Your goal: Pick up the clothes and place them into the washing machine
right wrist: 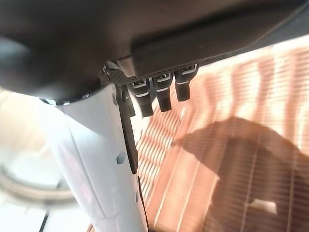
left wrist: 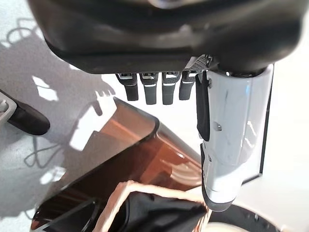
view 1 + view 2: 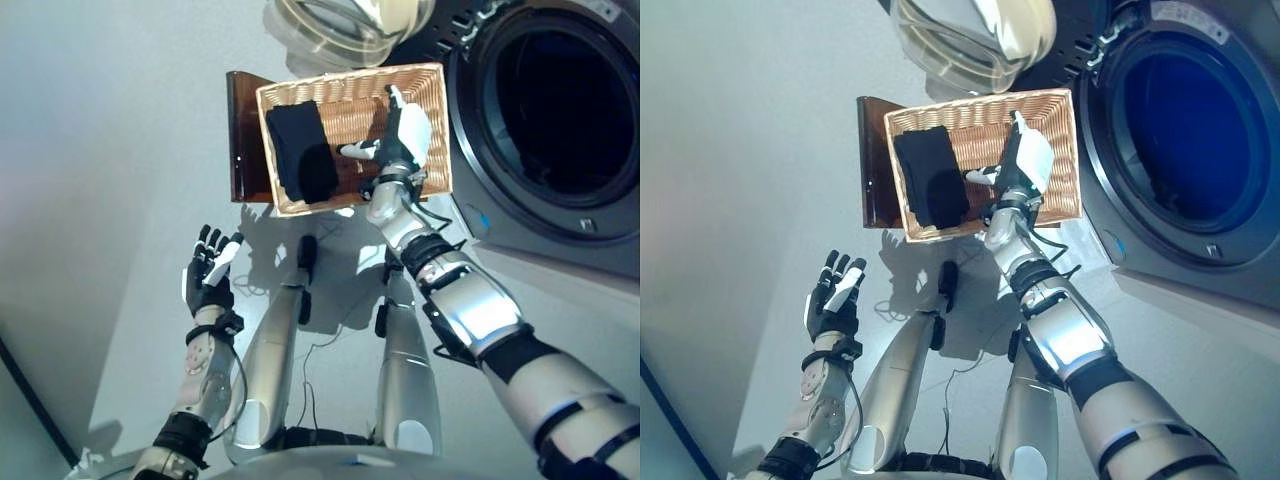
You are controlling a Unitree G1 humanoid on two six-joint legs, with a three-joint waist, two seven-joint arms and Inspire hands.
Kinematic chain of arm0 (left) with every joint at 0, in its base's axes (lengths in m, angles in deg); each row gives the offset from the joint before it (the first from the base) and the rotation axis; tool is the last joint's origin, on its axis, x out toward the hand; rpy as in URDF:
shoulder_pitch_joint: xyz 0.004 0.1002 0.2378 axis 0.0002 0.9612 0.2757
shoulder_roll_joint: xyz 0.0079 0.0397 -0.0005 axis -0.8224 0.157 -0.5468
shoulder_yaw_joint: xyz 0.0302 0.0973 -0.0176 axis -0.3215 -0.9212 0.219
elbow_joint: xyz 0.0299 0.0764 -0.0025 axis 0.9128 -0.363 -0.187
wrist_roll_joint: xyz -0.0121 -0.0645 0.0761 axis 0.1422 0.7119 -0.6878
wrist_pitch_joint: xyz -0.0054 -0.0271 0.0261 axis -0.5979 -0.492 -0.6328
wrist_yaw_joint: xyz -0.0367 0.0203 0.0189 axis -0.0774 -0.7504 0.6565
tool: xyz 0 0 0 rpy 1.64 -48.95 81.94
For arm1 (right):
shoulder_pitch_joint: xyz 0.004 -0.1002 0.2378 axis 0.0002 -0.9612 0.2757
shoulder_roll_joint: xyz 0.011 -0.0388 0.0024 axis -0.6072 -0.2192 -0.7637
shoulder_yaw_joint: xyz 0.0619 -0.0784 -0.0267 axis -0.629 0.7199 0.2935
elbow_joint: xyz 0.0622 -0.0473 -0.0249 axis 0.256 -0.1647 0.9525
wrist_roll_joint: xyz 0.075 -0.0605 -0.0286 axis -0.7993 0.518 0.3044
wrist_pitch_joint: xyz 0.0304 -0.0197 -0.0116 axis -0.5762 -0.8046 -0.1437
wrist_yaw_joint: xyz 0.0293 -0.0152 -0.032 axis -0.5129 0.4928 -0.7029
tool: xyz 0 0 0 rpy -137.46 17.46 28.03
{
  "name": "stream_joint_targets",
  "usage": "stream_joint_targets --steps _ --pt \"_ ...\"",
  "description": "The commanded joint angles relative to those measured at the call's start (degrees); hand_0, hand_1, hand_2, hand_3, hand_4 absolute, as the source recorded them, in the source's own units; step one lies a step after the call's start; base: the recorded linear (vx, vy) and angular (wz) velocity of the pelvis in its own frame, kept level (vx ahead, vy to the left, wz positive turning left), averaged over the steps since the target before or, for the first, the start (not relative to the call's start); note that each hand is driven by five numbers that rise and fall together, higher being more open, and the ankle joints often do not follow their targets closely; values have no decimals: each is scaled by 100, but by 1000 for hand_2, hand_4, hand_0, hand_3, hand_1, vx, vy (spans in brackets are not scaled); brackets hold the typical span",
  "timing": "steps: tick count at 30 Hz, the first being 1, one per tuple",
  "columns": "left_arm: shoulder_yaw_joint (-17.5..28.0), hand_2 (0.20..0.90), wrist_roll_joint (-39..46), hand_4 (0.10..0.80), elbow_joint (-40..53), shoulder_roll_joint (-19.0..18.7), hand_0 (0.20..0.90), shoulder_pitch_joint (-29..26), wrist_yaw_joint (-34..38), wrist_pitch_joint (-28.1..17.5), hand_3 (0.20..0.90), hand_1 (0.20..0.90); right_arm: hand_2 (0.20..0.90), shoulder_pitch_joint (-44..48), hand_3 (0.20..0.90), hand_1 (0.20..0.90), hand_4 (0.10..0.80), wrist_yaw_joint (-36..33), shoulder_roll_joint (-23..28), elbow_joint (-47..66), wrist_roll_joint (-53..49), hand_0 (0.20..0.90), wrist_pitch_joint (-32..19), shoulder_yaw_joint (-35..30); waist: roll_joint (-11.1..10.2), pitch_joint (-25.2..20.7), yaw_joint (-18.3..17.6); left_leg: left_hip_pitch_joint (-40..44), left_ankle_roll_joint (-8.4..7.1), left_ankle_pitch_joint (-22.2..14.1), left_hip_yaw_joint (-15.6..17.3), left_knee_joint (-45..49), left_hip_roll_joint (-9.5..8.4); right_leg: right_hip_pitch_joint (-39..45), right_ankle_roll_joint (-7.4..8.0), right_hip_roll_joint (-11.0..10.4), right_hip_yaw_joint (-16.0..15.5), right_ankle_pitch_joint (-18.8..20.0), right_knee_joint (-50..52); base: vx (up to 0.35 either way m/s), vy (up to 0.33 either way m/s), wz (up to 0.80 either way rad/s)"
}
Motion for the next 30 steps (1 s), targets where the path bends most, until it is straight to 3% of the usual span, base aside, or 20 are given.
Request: stream_joint_targets --steps 1,16,30 --pt "308 900 -275 800 517 -212 900 198 32 -318 900 900 900 230 900 900 800 -111 43 372 325 900 -260 206 238 -204 332 152 -422 915 -179 -1399 -80 -16 -274 215 -464 -749 626 -17 -2 15" --pt "314 900 -292 800 958 -319 900 166 75 -380 900 900 900 348 900 900 800 38 -183 -188 368 900 -161 325 389 -191 627 -203 -465 1194 -561 -1669 -161 -328 -271 88 -772 -798 659 -15 -5 12" --pt "150 900 -210 800 1527 -327 900 108 86 -434 900 900 900 677 900 900 800 44 67 -761 375 900 34 338 593 -191 866 -872 -513 1359 -893 -1700 -267 -941 -294 -5 -975 -916 894 -12 -5 11"
